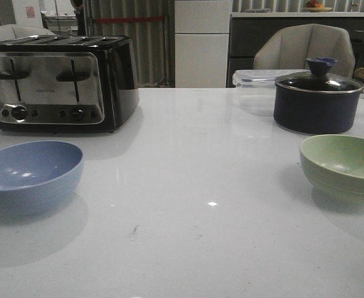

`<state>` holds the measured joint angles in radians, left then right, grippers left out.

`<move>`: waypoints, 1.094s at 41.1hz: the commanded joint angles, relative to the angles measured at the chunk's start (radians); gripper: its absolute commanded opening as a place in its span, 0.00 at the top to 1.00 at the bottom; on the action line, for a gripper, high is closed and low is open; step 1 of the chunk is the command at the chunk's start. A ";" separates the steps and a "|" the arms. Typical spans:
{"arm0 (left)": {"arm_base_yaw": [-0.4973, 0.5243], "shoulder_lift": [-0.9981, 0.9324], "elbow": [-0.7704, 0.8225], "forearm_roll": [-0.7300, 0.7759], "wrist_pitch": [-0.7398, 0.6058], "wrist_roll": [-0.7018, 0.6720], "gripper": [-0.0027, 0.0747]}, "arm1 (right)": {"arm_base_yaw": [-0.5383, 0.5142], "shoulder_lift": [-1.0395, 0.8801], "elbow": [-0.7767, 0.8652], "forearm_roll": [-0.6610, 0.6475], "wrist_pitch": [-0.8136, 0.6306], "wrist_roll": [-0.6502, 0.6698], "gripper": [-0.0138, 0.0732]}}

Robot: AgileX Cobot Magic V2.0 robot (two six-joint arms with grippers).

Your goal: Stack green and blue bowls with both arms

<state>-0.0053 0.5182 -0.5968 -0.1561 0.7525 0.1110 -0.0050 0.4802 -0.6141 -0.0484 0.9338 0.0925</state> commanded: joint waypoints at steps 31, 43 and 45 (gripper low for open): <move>0.001 0.010 -0.028 -0.009 -0.086 -0.007 0.24 | -0.005 0.395 -0.118 -0.025 -0.126 0.020 0.18; 0.001 0.010 -0.028 -0.009 -0.082 -0.007 0.24 | -0.005 0.751 -0.305 0.038 -0.215 0.019 0.18; 0.001 0.010 -0.028 -0.009 -0.082 -0.007 0.24 | -0.005 0.806 -0.339 0.038 -0.223 0.019 0.18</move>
<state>-0.0053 0.5182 -0.5935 -0.1561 0.7447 0.1110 -0.0050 1.2197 -0.8709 -0.0143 0.7748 0.1096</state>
